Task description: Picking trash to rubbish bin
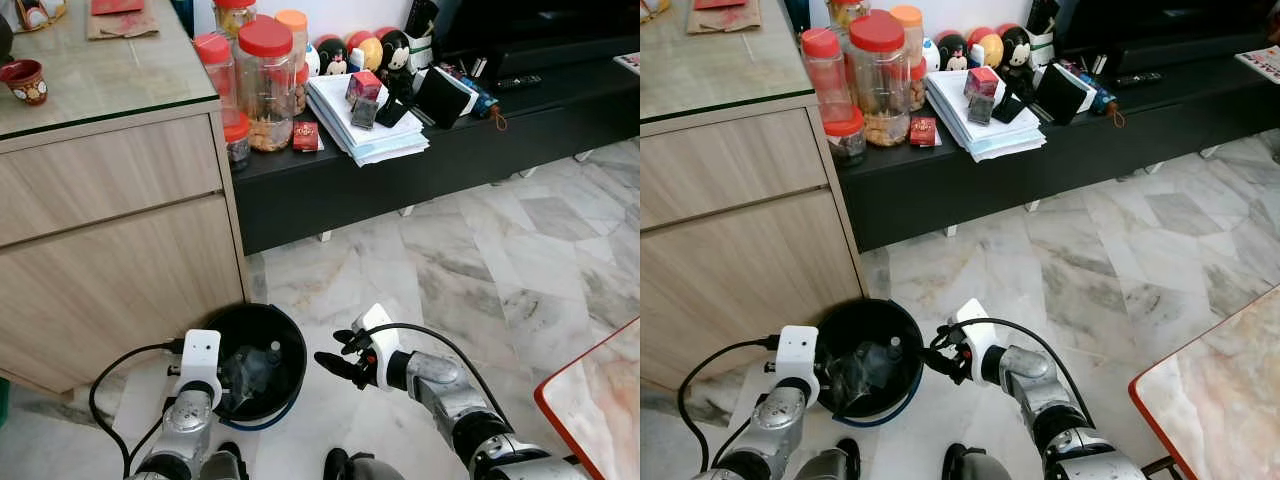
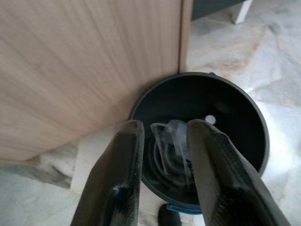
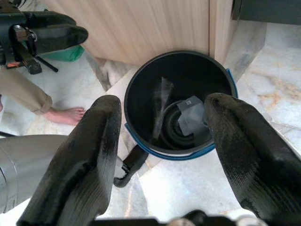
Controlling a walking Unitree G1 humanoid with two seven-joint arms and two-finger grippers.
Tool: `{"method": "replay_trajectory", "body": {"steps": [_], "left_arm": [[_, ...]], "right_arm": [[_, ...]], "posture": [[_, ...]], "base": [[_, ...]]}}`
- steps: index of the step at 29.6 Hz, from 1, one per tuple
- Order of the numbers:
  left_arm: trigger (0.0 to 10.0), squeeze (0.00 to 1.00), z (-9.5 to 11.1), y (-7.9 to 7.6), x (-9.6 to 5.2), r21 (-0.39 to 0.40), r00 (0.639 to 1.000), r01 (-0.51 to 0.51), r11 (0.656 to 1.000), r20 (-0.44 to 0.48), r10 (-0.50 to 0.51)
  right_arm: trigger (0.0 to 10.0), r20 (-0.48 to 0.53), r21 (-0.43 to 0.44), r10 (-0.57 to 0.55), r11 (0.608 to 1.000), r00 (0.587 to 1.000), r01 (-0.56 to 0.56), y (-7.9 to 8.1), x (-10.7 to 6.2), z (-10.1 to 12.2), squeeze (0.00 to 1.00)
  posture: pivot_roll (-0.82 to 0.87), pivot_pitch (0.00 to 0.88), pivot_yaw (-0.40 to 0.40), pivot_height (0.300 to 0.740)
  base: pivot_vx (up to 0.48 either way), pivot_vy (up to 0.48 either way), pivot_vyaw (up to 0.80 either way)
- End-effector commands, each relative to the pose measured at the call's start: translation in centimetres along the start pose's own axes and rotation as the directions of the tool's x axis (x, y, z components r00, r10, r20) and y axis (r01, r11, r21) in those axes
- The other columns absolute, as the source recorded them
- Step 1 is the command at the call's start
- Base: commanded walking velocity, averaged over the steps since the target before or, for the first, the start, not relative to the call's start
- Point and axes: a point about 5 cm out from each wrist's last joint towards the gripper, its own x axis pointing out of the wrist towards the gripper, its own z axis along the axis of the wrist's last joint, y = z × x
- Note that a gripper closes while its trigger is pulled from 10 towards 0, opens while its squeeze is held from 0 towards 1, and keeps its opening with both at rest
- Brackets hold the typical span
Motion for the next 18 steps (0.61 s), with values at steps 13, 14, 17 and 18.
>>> {"method": "replay_trajectory", "body": {"steps": [13,14,17,18], "left_arm": [[10.0,0.0,-3.3,0.4,-1.6,-0.026,0.992,-0.049,0.998,-0.118,0.046],[10.0,0.0,-4.1,0.5,-2.1,-0.028,0.989,-0.059,0.998,-0.134,0.055],[10.0,0.0,-5.2,0.8,-2.9,-0.049,0.985,-0.092,0.995,-0.152,0.083],[10.0,0.0,-5.5,1.0,-3.1,-0.061,0.984,-0.104,0.993,-0.154,0.094]], "right_arm": [[10.0,0.039,0.104,-0.255,0.963,0.966,0.25,-2.2,-1.7,-0.7,0.0],[10.0,0.017,0.123,-0.339,0.934,0.941,0.334,-2.9,-2.5,-1.4,0.0],[10.0,-0.044,0.153,-0.503,0.851,0.863,0.503,-4.2,-4.3,-3.0,0.0],[10.0,-0.065,0.17,-0.55,0.816,0.832,0.553,-4.6,-4.9,-3.5,0.0]], "posture": [[0.11,0.223,-0.145,0.74],[0.1,0.225,-0.146,0.74],[0.1,0.228,-0.147,0.74],[0.1,0.23,-0.146,0.74]], "base": [[0.0,0.0,0.0],[0.0,0.0,0.0],[0.0,0.0,0.0],[0.0,0.0,0.0]]}}
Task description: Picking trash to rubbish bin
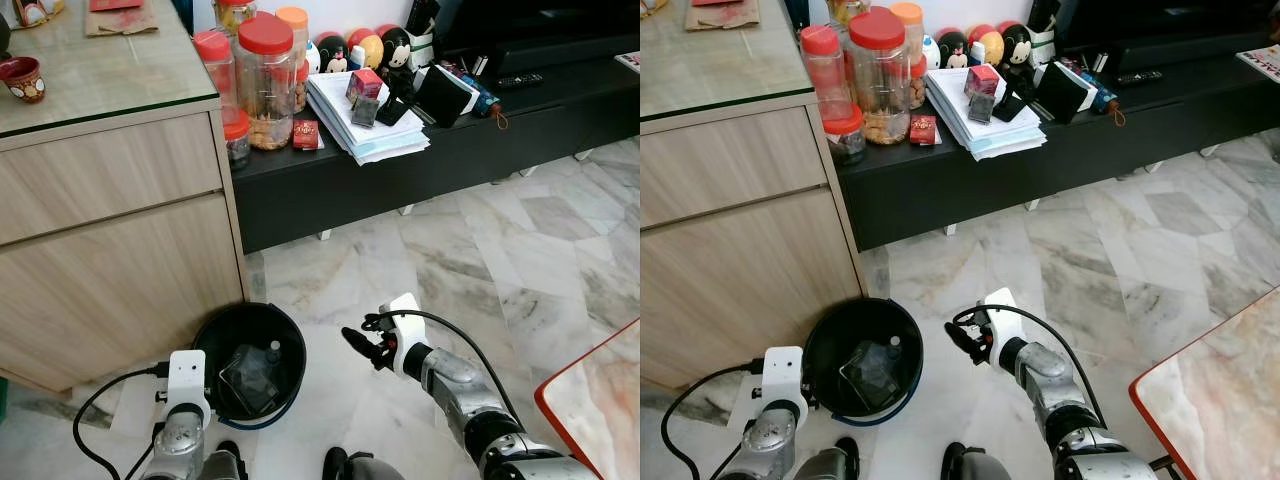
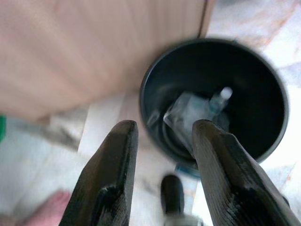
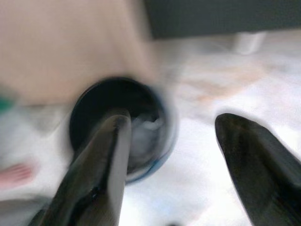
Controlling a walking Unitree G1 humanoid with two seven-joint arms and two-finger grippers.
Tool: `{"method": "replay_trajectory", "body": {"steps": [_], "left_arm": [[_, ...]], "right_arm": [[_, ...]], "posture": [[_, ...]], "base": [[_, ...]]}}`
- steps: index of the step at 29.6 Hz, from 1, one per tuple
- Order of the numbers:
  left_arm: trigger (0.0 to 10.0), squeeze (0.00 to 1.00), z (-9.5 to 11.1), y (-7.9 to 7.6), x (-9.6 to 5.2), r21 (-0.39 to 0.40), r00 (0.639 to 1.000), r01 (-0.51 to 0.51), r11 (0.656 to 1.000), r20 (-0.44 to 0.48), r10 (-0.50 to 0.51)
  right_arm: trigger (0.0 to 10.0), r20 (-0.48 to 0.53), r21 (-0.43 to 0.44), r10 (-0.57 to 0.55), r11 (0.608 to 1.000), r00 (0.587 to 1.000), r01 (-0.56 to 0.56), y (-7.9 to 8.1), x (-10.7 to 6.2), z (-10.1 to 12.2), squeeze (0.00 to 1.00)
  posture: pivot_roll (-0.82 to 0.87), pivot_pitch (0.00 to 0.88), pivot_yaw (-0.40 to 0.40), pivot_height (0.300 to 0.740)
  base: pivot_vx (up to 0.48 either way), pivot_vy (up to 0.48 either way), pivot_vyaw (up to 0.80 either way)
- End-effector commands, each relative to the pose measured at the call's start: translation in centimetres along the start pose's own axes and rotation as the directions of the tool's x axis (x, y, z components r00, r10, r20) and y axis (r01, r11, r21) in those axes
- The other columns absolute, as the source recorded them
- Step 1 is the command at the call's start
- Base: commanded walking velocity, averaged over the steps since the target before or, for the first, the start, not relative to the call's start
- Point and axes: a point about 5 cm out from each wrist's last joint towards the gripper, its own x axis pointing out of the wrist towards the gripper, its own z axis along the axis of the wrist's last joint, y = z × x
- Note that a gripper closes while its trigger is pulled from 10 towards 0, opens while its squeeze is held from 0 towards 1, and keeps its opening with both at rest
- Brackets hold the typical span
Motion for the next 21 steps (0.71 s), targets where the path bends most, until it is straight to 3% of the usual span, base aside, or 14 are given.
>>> {"method": "replay_trajectory", "body": {"steps": [1,9,21], "left_arm": [[10.0,0.0,-1.5,0.6,-0.8,-0.026,0.998,-0.044,0.999,-0.035,0.043],[10.0,0.0,-1.9,0.6,-1.2,-0.023,0.998,-0.057,0.998,-0.021,0.056],[10.0,0.0,-4.8,1.0,-2.6,-0.01,0.984,-0.08,0.997,-0.161,0.077]], "right_arm": [[10.0,-0.068,0.085,-0.147,0.985,0.987,0.153,-2.1,-1.5,-2.4,0.0],[10.0,-0.157,0.153,-0.208,0.961,0.965,0.232,-2.3,-2.8,-5.3,0.0],[10.0,-0.275,0.207,-0.288,0.914,0.917,0.349,-2.4,-4.5,-8.6,0.0]], "posture": [[0.11,0.232,-0.147,0.74],[0.11,0.233,-0.141,0.74],[0.1,0.224,-0.136,0.74]], "base": [[0.0,0.0,0.0],[0.0,0.0,0.0],[0.0,0.0,0.0]]}}
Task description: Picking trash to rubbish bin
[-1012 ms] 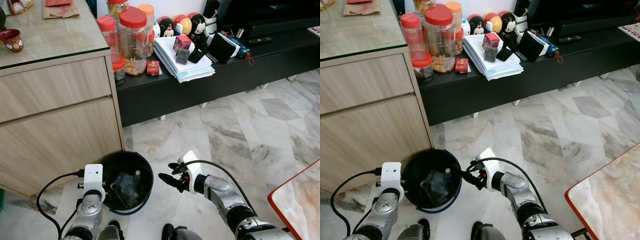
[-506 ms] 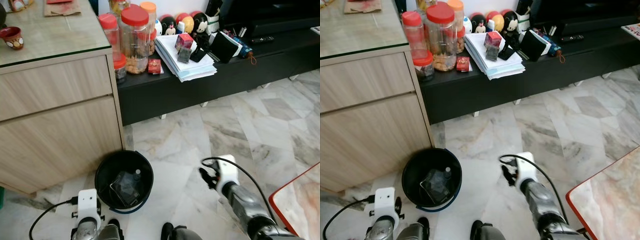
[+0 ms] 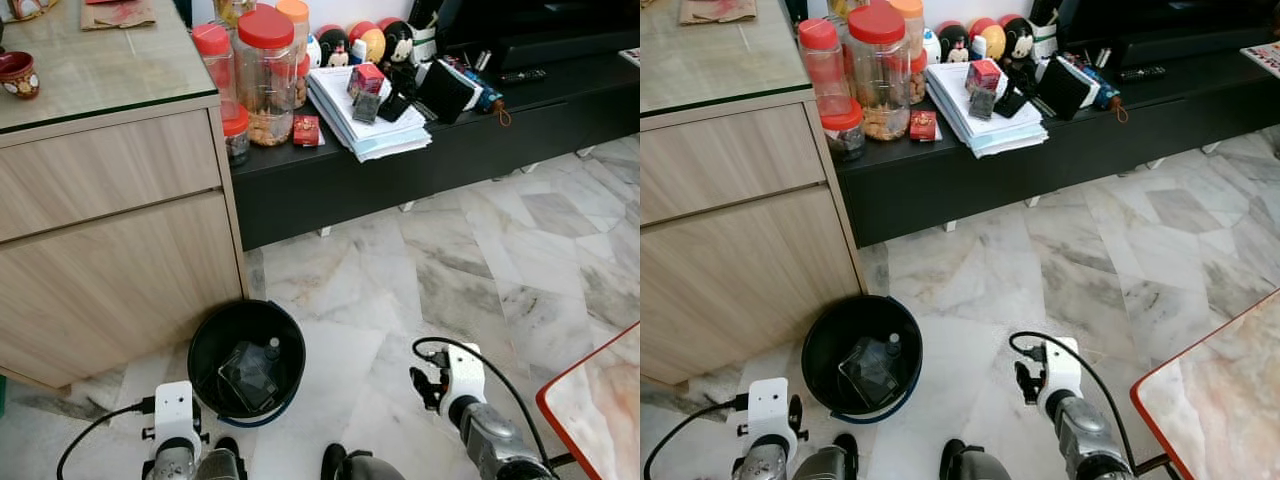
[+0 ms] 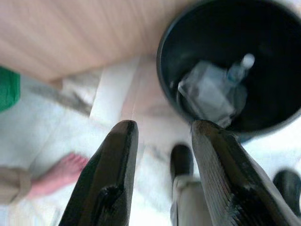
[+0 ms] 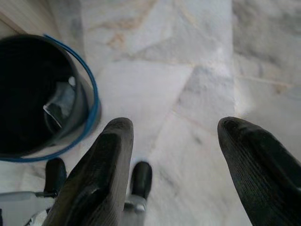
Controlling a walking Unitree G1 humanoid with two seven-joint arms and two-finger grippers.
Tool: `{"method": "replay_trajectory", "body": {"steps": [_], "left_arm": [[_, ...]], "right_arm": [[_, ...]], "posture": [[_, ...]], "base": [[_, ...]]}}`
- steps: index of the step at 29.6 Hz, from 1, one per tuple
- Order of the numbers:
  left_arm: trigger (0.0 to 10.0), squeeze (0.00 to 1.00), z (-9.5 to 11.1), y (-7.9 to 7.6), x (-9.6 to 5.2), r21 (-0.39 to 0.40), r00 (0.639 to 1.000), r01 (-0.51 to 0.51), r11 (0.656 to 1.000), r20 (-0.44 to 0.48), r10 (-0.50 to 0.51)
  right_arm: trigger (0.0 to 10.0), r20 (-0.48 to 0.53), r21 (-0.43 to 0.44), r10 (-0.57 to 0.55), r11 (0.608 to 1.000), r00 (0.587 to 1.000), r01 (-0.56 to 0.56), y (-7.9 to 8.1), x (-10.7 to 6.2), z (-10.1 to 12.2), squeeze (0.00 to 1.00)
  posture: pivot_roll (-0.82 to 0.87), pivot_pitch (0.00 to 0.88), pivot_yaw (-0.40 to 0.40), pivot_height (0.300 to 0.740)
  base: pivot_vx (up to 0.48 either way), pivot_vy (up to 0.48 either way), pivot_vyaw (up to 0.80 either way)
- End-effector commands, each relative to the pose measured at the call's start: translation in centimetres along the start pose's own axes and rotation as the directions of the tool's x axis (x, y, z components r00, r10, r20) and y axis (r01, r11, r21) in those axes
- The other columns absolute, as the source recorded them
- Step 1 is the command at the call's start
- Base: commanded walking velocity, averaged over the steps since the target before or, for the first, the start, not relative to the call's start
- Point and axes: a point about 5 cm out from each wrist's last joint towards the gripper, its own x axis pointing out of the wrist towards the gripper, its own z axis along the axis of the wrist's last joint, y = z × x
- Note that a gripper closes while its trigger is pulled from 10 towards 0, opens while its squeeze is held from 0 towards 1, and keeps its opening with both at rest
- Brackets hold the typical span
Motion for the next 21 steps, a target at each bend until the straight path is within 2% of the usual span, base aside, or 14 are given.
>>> {"method": "replay_trajectory", "body": {"steps": [1,15,21], "left_arm": [[10.0,0.0,-1.47,-0.03,-0.65,0.003,0.998,-0.006,1.0,-0.058,0.006],[10.0,0.0,-1.67,-0.16,-0.78,0.001,0.998,0.0,1.0,-0.063,0.001],[10.0,0.0,-1.63,-0.25,-0.78,0.0,0.998,0.002,1.0,-0.061,-0.002]], "right_arm": [[10.0,-0.046,0.029,-0.033,0.999,0.998,0.035,-0.76,-0.45,-1.36,0.0],[10.0,-0.043,0.052,-0.051,0.997,0.998,0.053,-0.92,-0.54,-1.53,0.0],[10.0,-0.037,0.045,-0.048,0.998,0.998,0.05,-0.83,-0.46,-1.33,0.0]], "posture": [[0.1,0.225,-0.137,0.74],[0.1,0.225,-0.141,0.74],[0.11,0.221,-0.144,0.74]], "base": [[0.0,0.0,0.0],[0.0,0.0,0.0],[-0.271,0.0,0.0]]}}
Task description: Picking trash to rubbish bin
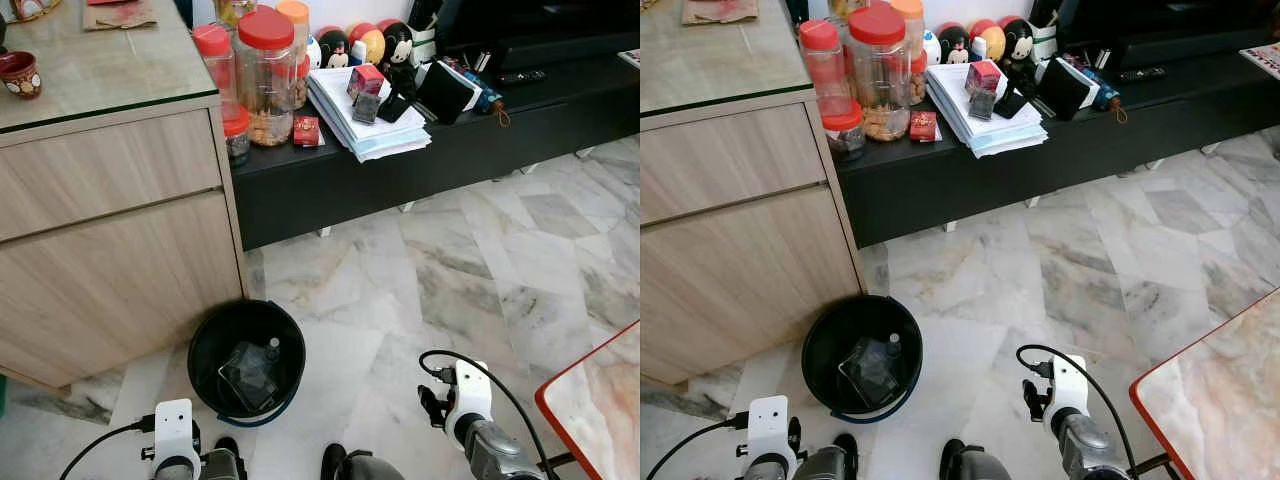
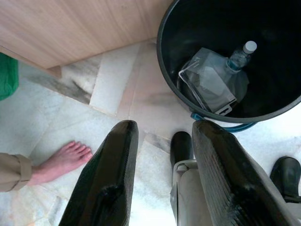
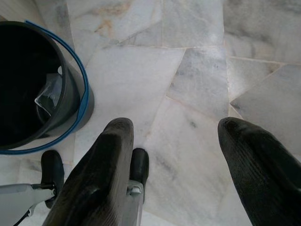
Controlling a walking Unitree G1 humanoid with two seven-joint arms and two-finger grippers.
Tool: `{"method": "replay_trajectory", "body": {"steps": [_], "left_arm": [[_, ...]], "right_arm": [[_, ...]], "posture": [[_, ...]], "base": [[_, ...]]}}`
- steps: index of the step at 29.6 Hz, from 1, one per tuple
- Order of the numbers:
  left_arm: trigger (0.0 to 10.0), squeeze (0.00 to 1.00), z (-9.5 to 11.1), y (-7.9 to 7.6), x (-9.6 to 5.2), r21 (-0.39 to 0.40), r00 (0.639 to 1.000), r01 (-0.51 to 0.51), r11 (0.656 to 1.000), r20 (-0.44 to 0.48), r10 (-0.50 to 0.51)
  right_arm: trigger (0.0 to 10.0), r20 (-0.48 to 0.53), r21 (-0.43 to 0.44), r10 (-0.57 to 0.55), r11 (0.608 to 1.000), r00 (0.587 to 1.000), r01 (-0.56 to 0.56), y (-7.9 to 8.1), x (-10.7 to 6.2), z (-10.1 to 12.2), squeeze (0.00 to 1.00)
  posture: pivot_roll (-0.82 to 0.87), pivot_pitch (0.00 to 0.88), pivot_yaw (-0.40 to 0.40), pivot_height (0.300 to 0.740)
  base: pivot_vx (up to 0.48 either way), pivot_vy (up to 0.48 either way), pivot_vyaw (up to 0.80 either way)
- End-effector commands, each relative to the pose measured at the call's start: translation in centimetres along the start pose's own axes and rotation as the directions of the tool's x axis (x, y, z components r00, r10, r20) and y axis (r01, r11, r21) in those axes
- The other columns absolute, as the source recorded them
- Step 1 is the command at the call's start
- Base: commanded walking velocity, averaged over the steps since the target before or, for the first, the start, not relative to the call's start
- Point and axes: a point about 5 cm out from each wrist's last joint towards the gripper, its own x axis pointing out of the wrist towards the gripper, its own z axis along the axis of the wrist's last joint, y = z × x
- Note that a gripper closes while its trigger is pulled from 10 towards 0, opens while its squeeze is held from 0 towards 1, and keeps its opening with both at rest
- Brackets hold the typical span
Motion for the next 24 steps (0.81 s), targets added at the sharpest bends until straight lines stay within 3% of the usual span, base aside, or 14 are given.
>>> {"method": "replay_trajectory", "body": {"steps": [1,24], "left_arm": [[10.0,0.0,-1.1,-0.2,-0.5,0.002,0.999,0.001,1.0,-0.045,-0.001],[10.0,0.0,-0.5,-0.4,-0.2,0.011,1.0,0.018,1.0,-0.025,-0.018]], "right_arm": [[10.0,-0.01,0.011,-0.021,1.0,1.0,0.021,-0.5,-0.2,-0.5,0.0],[10.0,0.035,0.016,-0.008,1.0,0.999,0.008,-0.2,0.0,0.5,0.0]], "posture": [[0.11,0.221,-0.144,0.74],[0.1,0.198,-0.135,0.74]], "base": [[-0.281,0.0,0.0],[-0.331,0.0,0.0]]}}
